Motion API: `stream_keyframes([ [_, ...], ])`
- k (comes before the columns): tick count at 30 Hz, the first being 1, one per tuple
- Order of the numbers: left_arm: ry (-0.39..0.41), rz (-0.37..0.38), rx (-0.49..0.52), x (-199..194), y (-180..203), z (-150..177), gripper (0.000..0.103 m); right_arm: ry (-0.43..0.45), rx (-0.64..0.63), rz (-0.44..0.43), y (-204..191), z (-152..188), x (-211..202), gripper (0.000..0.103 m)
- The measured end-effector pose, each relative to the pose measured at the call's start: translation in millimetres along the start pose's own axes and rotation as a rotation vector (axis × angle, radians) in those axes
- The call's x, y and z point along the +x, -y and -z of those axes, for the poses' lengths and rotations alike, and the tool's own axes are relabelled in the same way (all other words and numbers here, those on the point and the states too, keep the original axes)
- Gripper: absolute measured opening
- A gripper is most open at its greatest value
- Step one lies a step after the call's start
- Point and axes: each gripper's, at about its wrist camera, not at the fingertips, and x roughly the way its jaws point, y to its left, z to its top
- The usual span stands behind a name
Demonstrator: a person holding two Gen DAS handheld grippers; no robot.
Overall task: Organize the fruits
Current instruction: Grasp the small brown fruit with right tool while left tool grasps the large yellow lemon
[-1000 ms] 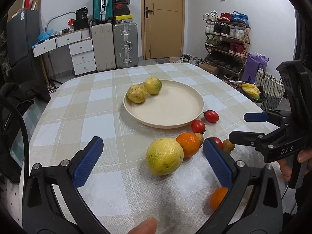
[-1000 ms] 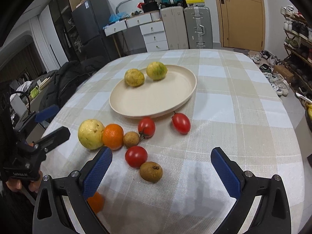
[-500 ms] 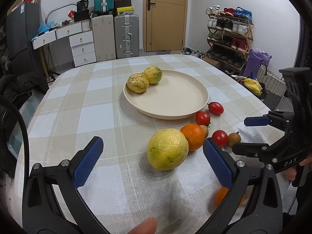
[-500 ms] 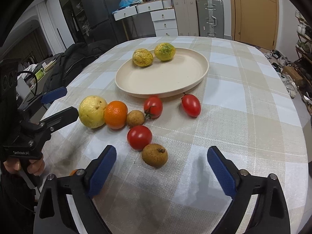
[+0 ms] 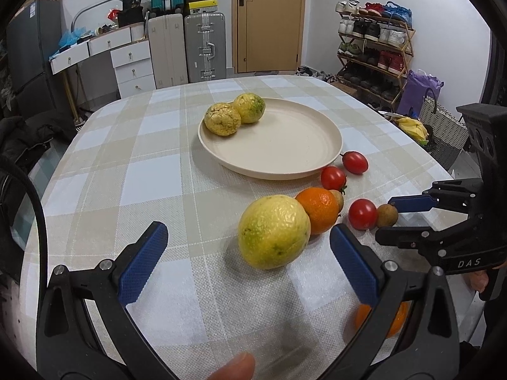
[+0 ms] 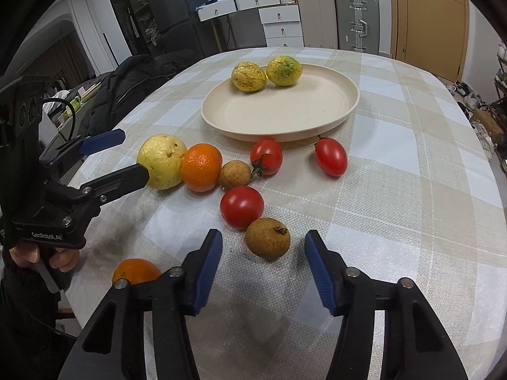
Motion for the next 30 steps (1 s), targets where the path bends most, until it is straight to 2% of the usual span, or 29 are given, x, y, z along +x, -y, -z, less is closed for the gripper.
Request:
stream_keyframes([
  [3,-0.007,-0.001,0.000,2,0,1,0.102,0.000,-0.009,0.002,-1,0,-1,0.046],
  [8,-0.018,-0.002,-0.002,7,-1,2,0.102,-0.001,-0.042,0.011,-8,2,-3,0.030],
  [22,-0.056,0.005,-0.022,19,-5,2,0.102,0.082,-0.017,0.033,0,-4,-20,0.029],
  [30,-0.090,0.009,-0.013,28,-2,1,0.102,0.097,0.003,0.034,4,-4,-23,0.029],
])
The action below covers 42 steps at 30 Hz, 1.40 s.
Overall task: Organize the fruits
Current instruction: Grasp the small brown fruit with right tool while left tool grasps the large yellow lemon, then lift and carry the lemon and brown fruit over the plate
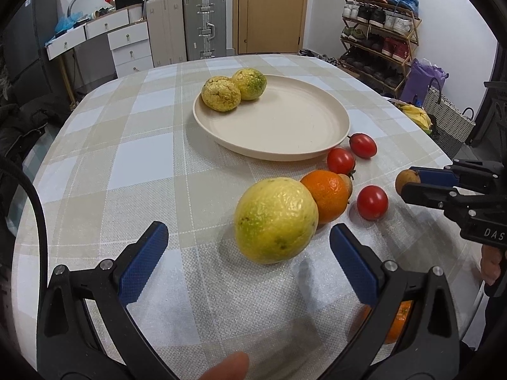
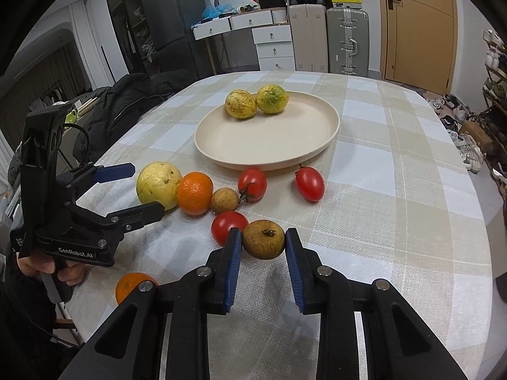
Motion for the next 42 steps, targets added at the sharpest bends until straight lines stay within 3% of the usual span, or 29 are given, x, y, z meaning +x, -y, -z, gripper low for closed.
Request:
stream_keyframes([
  [3,0.001,0.008,0.011,1,2,0,0.100,-0.001,-0.001,-0.001,0,0,0,0.029],
  [8,-0.004,0.030,0.031,2,7,-1,0.079,-0.002,-0.001,-0.001,1,0,0,0.029],
  [12,0.002,0.048,0.034,1,7,-1,0.070,-0.003,-0.001,-0.002,1,0,1,0.029],
  [16,0.005,0.083,0.039,-1,7,1,0.051,-0.002,-0.001,-0.003,1,0,1,0.029],
  [42,0.116,0.095,0.011,-36,3,-5,0.051,0.076,0.013,-0.005,1,-3,-9,0.029],
])
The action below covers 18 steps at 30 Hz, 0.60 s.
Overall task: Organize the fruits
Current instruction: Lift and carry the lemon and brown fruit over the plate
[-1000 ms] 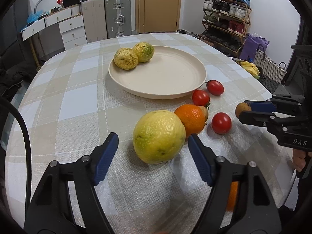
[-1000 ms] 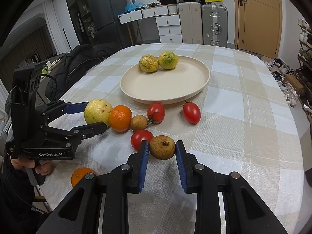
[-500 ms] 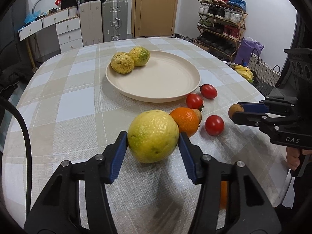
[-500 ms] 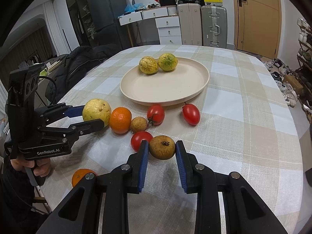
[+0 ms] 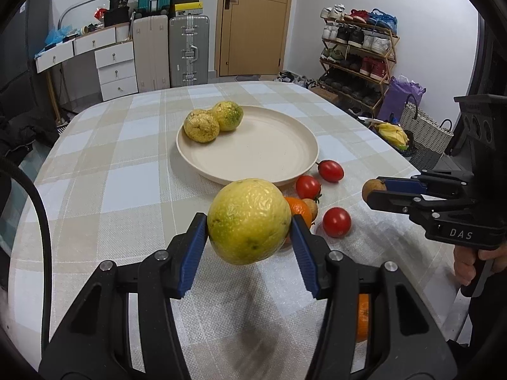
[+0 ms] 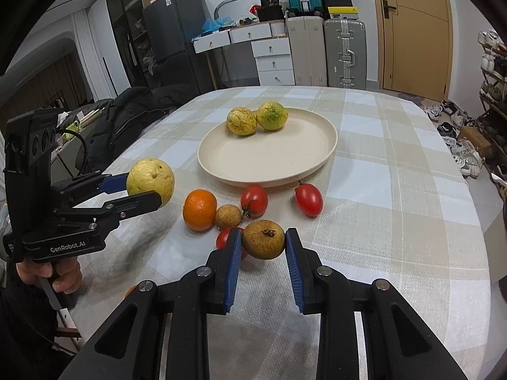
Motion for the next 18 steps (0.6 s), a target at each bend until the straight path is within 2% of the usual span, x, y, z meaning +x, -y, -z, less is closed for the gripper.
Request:
stream_keyframes([
  [18,0.066,-0.006,-0.011,-20,4,-7,0.051,0.098,0.026,-0.007,-3,-8,-10,0.029],
])
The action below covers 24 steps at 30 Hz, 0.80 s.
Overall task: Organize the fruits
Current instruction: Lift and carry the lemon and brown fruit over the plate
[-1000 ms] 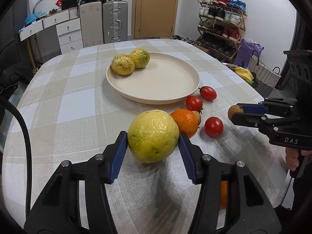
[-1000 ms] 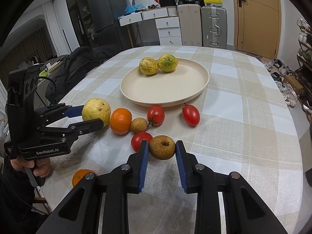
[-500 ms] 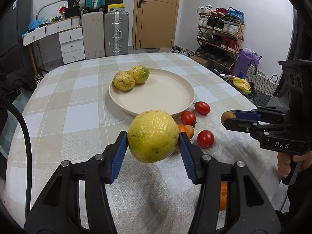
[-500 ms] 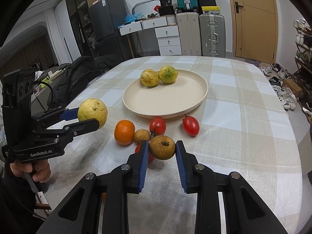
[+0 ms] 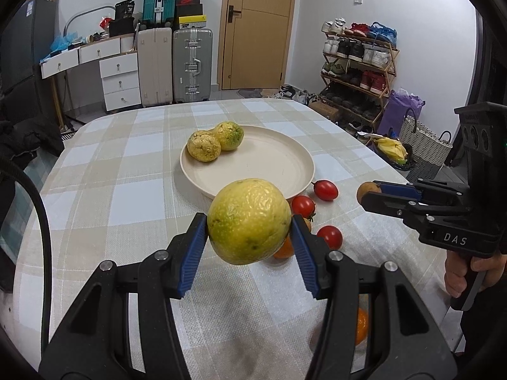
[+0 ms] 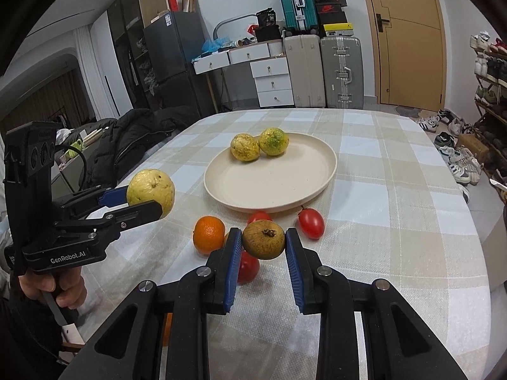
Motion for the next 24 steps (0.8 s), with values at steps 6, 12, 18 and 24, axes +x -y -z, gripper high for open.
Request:
stream_keyframes([
  [6,0.011,-0.003,-0.001,-2,1,-4,0.051,0.018,0.018,0.004,4,-4,1,0.029],
  [12,0.020,-0.003,-0.002,-2,3,-12,0.051,0.039,0.050,0.016,9,-13,1,0.029],
  [18,0.029,0.000,0.000,5,4,-26,0.051,0.058,0.071,0.037,12,-25,-2,0.029],
  [24,0.040,0.000,-0.001,14,2,-40,0.051,0.073,0.082,0.046,14,-40,-2,0.029],
])
